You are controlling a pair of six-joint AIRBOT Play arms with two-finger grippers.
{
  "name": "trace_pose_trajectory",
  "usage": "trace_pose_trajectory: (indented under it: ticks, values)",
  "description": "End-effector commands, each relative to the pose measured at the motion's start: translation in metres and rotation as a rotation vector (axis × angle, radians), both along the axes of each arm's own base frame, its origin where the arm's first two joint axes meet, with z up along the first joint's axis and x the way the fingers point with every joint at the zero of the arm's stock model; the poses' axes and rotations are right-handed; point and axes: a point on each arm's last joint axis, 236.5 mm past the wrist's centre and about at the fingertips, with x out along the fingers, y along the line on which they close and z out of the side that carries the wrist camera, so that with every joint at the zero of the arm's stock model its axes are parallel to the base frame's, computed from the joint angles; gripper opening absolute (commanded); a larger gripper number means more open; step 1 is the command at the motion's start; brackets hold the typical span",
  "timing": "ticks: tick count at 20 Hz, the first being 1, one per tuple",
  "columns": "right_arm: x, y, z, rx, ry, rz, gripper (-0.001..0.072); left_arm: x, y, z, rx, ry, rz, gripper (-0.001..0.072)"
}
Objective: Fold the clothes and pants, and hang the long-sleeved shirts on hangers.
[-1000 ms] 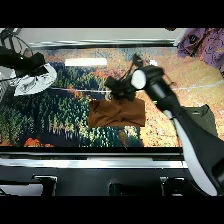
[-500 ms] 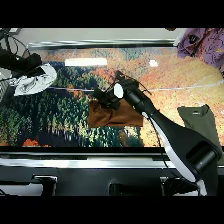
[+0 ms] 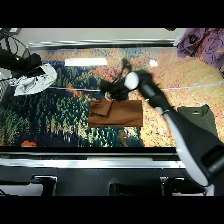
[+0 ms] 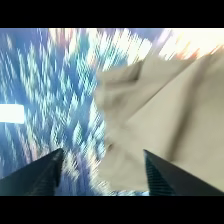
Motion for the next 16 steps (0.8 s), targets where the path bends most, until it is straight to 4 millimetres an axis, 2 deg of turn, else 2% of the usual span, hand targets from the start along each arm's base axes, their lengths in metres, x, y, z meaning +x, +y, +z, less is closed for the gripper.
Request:
trace_pose_trajectory:
  ticks: [1, 3, 4, 5, 6, 8, 10, 12, 13, 16]
  values:
    - [0.016, -0.102, 0.044, -0.073, -0.076, -0.025, 0.0603, 0.000, 0.001, 0.000, 0.000, 0.000, 0.001, 0.0014]
    - [0.014, -0.185, 0.041, -0.140, -0.026, -0.046, 0.0605, 0.000, 0.001, 0.000, 0.000, 0.000, 0.001, 0.0014]
    - [0.010, -0.217, 0.033, -0.146, 0.010, -0.045, 0.0606, 0.000, 0.001, 0.000, 0.000, 0.000, 0.002, 0.0014]
    - [0.005, -0.242, 0.021, -0.114, 0.049, -0.044, 0.0605, 0.000, 0.001, 0.000, 0.000, 0.000, 0.001, 0.0014]
    - [-0.001, -0.257, 0.007, -0.054, 0.089, -0.043, 0.0604, 0.000, 0.001, 0.000, 0.000, 0.000, 0.001, 0.0014]
    - [-0.013, -0.267, -0.024, 0.091, 0.153, -0.027, 0.0594, 0.000, 0.001, 0.000, 0.000, -0.001, 0.001, 0.0014]
    - [-0.025, -0.265, -0.066, 0.144, 0.200, -0.004, 0.0592, 0.000, 0.001, 0.000, 0.000, -0.001, 0.001, 0.0015]
    - [-0.034, -0.249, -0.106, 0.181, 0.237, 0.030, 0.0563, 0.000, 0.000, 0.000, 0.000, -0.001, 0.000, 0.0015]
    - [-0.035, -0.240, -0.119, 0.211, 0.243, 0.043, 0.0541, 0.000, 0.000, 0.000, 0.000, 0.000, 0.000, 0.0015]
    - [-0.031, -0.218, -0.153, 0.255, 0.263, 0.066, 0.0540, 0.000, 0.001, 0.000, 0.000, 0.000, 0.001, 0.0015]
